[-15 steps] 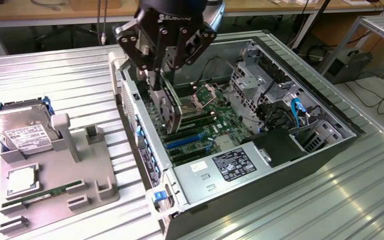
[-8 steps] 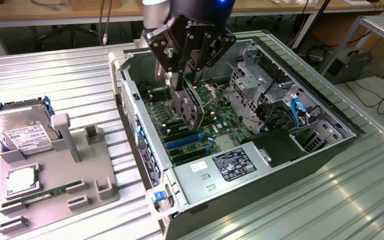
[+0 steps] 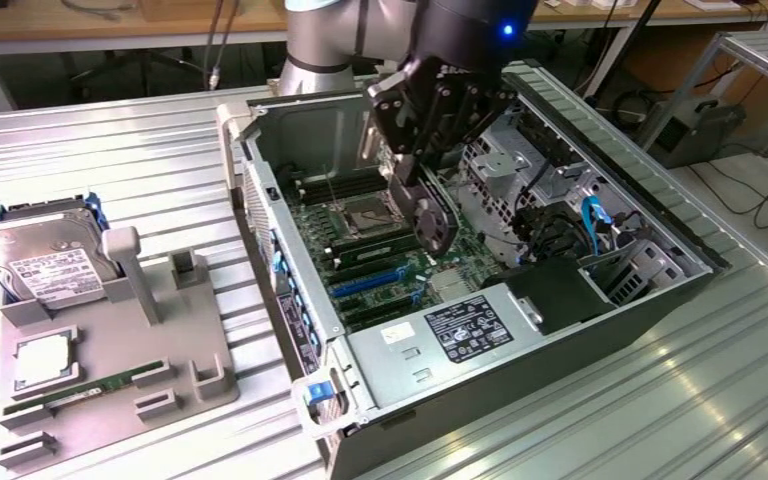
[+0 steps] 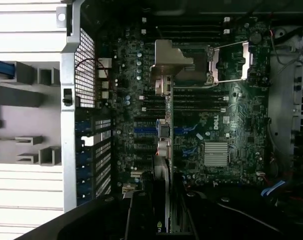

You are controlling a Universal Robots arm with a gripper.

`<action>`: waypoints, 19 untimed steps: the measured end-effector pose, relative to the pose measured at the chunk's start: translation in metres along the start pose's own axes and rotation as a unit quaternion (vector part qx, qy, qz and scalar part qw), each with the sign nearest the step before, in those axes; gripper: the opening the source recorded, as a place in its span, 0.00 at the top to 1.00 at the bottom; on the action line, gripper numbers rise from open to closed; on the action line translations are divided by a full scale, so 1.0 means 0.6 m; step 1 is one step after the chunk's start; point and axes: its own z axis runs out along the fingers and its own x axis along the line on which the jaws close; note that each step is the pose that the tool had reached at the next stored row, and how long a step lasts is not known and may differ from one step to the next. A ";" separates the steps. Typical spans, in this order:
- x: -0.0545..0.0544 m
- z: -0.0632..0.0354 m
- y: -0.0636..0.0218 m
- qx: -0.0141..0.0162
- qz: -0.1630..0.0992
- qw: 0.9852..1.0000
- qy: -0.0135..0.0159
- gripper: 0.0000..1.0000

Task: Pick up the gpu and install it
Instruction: 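Pick up the gpu and move the gpu toward the slot, then insert the gpu into the slot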

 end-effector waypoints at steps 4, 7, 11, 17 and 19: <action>-0.037 0.013 0.002 0.002 0.000 1.000 0.000 0.74; -0.060 0.021 0.003 0.002 0.000 1.000 0.000 0.74; -0.076 0.026 0.002 0.003 0.000 1.000 0.001 0.74; -0.076 0.026 0.002 0.002 0.001 1.000 0.001 0.74; -0.076 0.026 0.002 0.002 0.001 1.000 0.001 0.74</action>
